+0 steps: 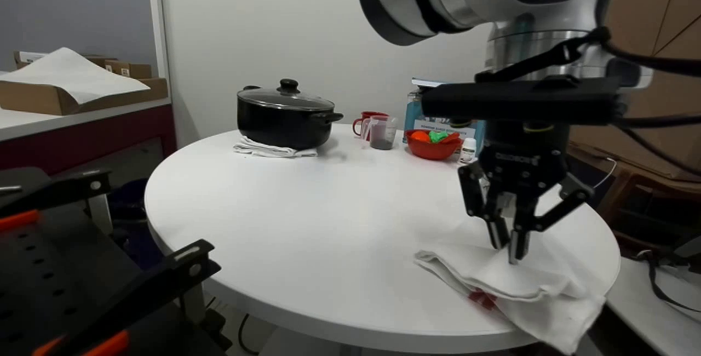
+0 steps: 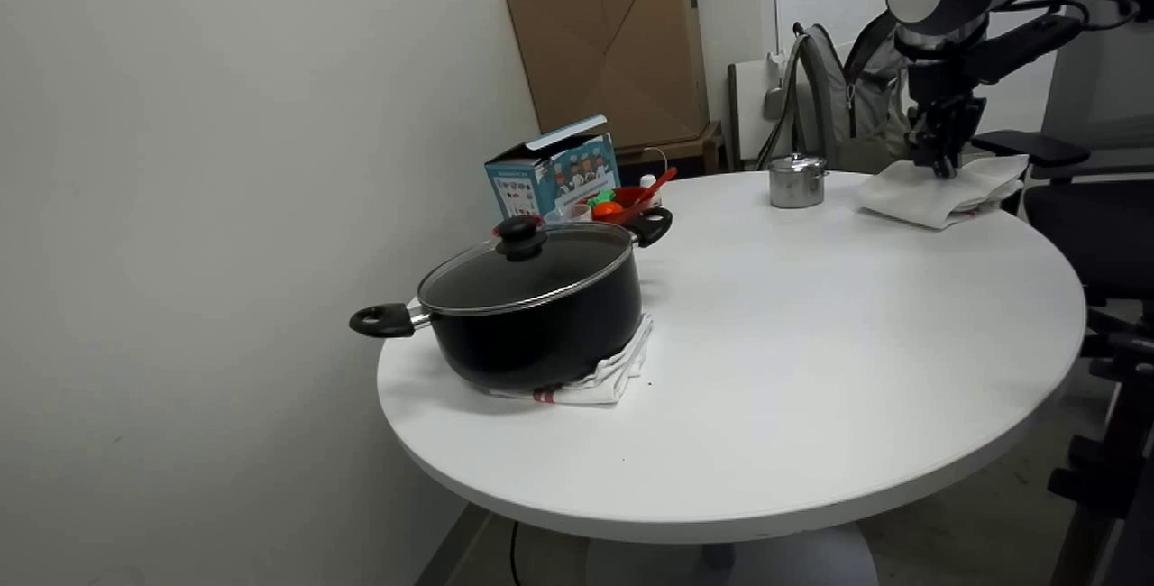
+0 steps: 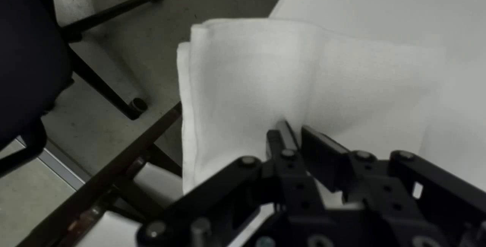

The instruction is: Wipe the table with the cloth

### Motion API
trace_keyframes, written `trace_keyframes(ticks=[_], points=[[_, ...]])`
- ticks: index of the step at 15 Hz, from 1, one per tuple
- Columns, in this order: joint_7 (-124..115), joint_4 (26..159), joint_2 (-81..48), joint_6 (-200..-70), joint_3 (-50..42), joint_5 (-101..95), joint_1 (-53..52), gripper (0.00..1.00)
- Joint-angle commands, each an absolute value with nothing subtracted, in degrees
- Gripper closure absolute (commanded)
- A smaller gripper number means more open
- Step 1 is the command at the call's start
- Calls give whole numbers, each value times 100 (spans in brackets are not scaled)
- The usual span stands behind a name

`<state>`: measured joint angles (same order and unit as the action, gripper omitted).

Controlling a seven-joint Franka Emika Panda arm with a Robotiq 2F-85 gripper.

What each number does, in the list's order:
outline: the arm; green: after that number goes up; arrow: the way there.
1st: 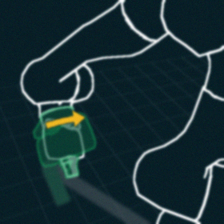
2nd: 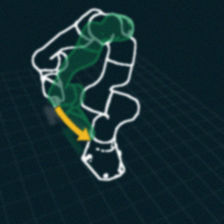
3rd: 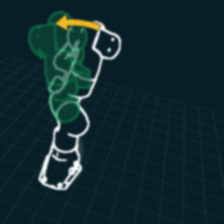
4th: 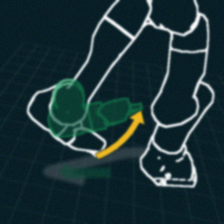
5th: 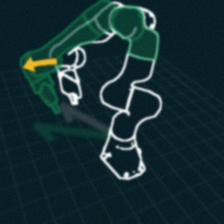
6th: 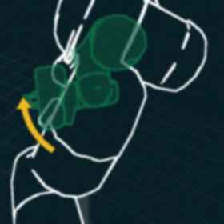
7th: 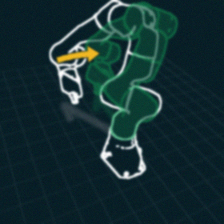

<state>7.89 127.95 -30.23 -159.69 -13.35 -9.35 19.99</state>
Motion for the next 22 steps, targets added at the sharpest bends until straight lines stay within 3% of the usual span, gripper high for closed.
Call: trace_keyframes(ticks=[1, 6, 22], points=[[818, 12397, -3422, -15727, -1369, -697, 2165, 98], [740, 12521, -3640, -15793, -1307, -857, 1854, 98], [486, 15203, -2586, -16769, -1294, -3228, -1064, 98]])
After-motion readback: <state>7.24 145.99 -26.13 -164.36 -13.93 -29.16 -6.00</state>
